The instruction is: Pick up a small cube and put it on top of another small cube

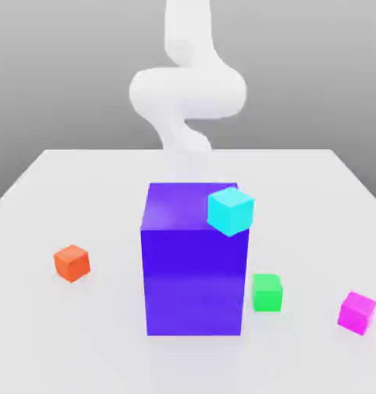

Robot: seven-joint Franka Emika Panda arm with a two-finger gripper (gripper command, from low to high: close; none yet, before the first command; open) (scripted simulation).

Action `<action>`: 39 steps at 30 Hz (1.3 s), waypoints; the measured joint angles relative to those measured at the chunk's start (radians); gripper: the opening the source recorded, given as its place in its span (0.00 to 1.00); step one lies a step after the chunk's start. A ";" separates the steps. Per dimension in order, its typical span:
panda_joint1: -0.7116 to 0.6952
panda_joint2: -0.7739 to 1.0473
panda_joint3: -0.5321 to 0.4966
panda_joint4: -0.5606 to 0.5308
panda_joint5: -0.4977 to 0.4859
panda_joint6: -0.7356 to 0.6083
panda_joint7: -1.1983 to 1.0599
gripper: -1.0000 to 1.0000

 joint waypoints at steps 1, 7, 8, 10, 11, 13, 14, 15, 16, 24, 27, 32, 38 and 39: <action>0.006 0.035 0.015 -0.008 0.020 0.015 0.034 0.50; 0.033 0.229 0.124 -0.049 0.109 0.096 0.242 0.50; 0.036 0.261 0.145 -0.056 0.119 0.110 0.279 0.50; 0.043 0.324 0.189 -0.070 0.133 0.137 0.359 0.50; 0.046 0.356 0.212 -0.077 0.136 0.151 0.401 0.50; 0.053 0.420 0.257 -0.091 0.136 0.180 0.490 0.50; 0.061 0.453 0.276 -0.099 0.131 0.195 0.538 0.50; 0.064 0.486 0.298 -0.106 0.124 0.210 0.588 0.50; 0.068 0.519 0.320 -0.114 0.114 0.226 0.639 0.50; 0.191 0.798 0.384 -0.173 -0.091 0.347 1.143 0.50; 0.274 0.903 0.343 -0.193 -0.199 0.385 1.354 0.50; 0.401 1.079 0.222 -0.174 -0.340 0.497 1.530 0.50; 0.438 1.139 0.177 -0.160 -0.377 0.544 1.561 0.00; 0.438 1.139 0.177 -0.160 -0.377 0.545 1.561 0.00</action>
